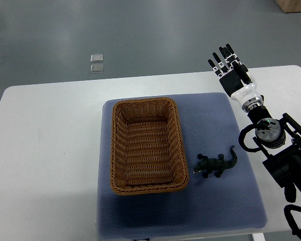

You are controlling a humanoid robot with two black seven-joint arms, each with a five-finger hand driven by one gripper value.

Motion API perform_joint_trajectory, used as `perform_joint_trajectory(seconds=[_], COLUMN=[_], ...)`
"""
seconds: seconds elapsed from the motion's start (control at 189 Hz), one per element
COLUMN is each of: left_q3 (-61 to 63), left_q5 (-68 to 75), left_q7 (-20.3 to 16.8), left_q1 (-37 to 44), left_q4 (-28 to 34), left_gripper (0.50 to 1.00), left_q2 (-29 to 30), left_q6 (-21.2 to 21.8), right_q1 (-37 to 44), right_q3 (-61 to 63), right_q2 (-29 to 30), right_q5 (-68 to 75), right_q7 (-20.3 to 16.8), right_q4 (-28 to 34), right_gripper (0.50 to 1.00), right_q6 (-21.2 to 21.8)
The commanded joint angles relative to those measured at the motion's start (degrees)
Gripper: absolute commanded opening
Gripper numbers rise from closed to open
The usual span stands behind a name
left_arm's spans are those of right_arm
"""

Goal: Place crocodile in brown basket with right hand
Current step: 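Raise the right hand and open its fingers above the table, then lower the open right hand down over the toy crocodile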

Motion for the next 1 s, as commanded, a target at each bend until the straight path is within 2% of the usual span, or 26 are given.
perform_joint_trajectory(seconds=[0.0,0.265,0.355,0.472,0.61,0.689,0.891,0.997], left_q3=[0.0,0.0,0.0,-0.1,-0.1,-0.1,0.0,0.0], left_q5=[0.0,0.0,0.0,-0.1,-0.1,-0.1,0.0,0.0], left_q7=[0.0,0.0,0.0,0.0,0.0,0.0,0.0,0.0], left_q1=[0.0,0.0,0.0,0.0,0.0,0.0,-1.0,-1.3], left_q4=[0.1,0.0,0.1,0.1,-0.1,-0.4,-0.5,-0.5], left_gripper=[1.0,1.0,1.0,1.0,1.0,1.0,1.0,1.0], left_q2=[0.0,0.0,0.0,0.0,0.0,0.0,0.0,0.0], left_q6=[0.0,0.0,0.0,0.0,0.0,0.0,0.0,0.0], right_q1=[0.0,0.2,0.8,3.1,9.7,13.4,24.6,28.7], right_q3=[0.0,-0.7,-2.6,-7.8,-17.0,-20.9,-36.0,-44.9], right_q2=[0.1,-0.5,-1.2,-7.1,-14.9,-19.1,-27.6,-30.7], right_q5=[-0.1,-0.3,-0.5,-5.1,-16.2,-22.1,-39.4,-47.1], right_q7=[-0.1,-0.3,-0.5,-1.8,-5.5,-6.3,-8.5,-11.2], right_q4=[0.0,0.3,0.9,1.1,2.0,2.9,8.5,13.5], right_gripper=[0.93,0.93,0.93,0.928,0.928,0.928,0.93,0.928], right_q6=[0.0,0.2,1.9,5.0,9.5,12.1,16.9,17.9])
